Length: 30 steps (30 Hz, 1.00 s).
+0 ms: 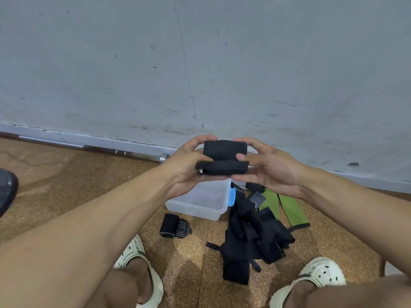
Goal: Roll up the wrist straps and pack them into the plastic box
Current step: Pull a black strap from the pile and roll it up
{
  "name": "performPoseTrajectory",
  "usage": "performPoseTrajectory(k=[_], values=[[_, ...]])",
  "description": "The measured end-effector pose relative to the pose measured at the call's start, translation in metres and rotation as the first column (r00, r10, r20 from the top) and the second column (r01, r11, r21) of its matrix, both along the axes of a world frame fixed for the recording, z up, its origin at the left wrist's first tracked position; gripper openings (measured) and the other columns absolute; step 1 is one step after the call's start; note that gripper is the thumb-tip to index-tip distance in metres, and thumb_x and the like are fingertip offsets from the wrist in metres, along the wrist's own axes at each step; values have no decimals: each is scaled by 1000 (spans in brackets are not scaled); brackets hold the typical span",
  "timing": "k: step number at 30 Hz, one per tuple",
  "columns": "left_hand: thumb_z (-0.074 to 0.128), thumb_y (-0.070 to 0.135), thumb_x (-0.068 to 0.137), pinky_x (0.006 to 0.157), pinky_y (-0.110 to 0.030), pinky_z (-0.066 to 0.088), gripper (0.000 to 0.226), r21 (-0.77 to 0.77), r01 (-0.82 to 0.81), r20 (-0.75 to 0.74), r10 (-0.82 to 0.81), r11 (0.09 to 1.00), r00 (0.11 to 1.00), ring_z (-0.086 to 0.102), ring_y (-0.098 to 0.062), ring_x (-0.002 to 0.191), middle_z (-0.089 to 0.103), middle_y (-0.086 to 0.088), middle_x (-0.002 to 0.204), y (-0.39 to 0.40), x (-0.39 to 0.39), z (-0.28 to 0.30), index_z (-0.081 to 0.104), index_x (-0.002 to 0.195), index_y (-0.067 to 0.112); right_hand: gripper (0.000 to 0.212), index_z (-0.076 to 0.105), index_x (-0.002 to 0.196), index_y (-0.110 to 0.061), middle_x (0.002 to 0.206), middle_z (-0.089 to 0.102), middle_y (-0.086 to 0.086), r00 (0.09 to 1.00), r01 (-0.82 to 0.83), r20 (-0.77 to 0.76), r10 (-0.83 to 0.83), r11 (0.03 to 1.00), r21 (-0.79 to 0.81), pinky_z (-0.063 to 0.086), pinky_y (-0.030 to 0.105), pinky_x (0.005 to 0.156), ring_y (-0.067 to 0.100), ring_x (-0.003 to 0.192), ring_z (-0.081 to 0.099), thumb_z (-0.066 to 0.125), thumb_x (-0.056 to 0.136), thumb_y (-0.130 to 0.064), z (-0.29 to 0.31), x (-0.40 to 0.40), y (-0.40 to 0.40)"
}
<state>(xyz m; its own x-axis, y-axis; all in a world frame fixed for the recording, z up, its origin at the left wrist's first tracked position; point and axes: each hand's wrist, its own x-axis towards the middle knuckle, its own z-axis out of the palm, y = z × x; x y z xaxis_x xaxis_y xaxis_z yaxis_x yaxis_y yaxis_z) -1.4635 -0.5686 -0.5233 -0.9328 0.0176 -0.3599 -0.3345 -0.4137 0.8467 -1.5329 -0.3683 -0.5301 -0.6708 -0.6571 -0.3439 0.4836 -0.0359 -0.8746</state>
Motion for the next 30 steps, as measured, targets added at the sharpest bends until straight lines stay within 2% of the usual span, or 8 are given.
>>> performPoseTrajectory(k=[5, 8, 11, 16, 19, 23, 27, 30], values=[[62, -15, 87, 89, -50, 61, 49, 33, -35, 63, 33, 999, 997, 70, -41, 110, 68, -20, 112, 1, 0, 3, 61, 127, 13, 39, 67, 124, -12, 137, 63, 14, 989, 74, -130, -74, 997, -3, 62, 41, 89, 33, 111, 72, 60, 93, 12, -3, 1, -1], [71, 13, 92, 89, -47, 61, 33, 31, -43, 110, 39, 999, 993, 71, -37, 109, 67, -18, 116, 1, 1, 6, 65, 123, 9, 38, 69, 119, -11, 136, 62, 11, 970, 94, -225, -87, 995, 21, 61, 44, 91, 34, 112, 71, 64, 90, 13, -4, 1, 0], [74, 29, 91, 80, -43, 64, 35, 32, -47, 183, 40, 998, 982, 74, -36, 102, 66, -19, 120, 0, 1, 6, 70, 117, 7, 38, 72, 112, -13, 132, 67, 5, 939, 80, -339, -53, 995, 66, 60, 43, 93, 36, 109, 72, 68, 87, 16, -5, 4, 0], [72, 15, 92, 80, -40, 64, 28, 16, -18, 173, 15, 1000, 985, 73, -35, 105, 68, -19, 115, -2, 1, 3, 70, 118, 5, 37, 72, 105, -11, 140, 63, 1, 933, 77, -359, -39, 993, 93, 60, 38, 91, 30, 113, 71, 69, 83, 18, -2, 4, 0], [73, 5, 89, 82, -45, 63, 35, 11, -11, 92, 10, 1000, 996, 71, -34, 109, 71, -14, 112, -5, -1, 3, 66, 122, 11, 55, 63, 131, -17, 135, 66, 2, 968, 94, -237, -83, 995, 36, 61, 34, 86, 24, 115, 70, 77, 79, -10, 2, 3, -2], [75, -6, 81, 81, -46, 61, 55, -69, 11, -16, -12, 998, 1000, 67, -33, 115, 66, -9, 128, -5, -2, 0, 63, 128, 18, 63, 54, 143, -14, 132, 69, 11, 995, -23, -94, 29, 997, 71, 52, 43, 106, 29, 122, 67, 75, 85, -26, -2, 1, -4], [81, 0, 73, 83, -40, 61, 60, -134, 42, -22, -46, 990, 999, 68, -31, 115, 67, -9, 128, -2, 1, -3, 63, 128, 16, 63, 57, 138, -13, 131, 66, 13, 989, -31, -141, 44, 995, 97, 54, 42, 104, 28, 119, 69, 78, 80, -21, -2, 1, -4], [82, 9, 69, 88, -34, 61, 64, -50, 74, 6, -74, 996, 997, 74, -29, 106, 73, -16, 119, -1, 3, -5, 61, 129, 6, 73, 56, 138, -20, 134, 62, 8, 971, 15, -237, 13, 993, 115, 57, 33, 98, 22, 117, 69, 81, 70, -20, 0, 1, -3]])
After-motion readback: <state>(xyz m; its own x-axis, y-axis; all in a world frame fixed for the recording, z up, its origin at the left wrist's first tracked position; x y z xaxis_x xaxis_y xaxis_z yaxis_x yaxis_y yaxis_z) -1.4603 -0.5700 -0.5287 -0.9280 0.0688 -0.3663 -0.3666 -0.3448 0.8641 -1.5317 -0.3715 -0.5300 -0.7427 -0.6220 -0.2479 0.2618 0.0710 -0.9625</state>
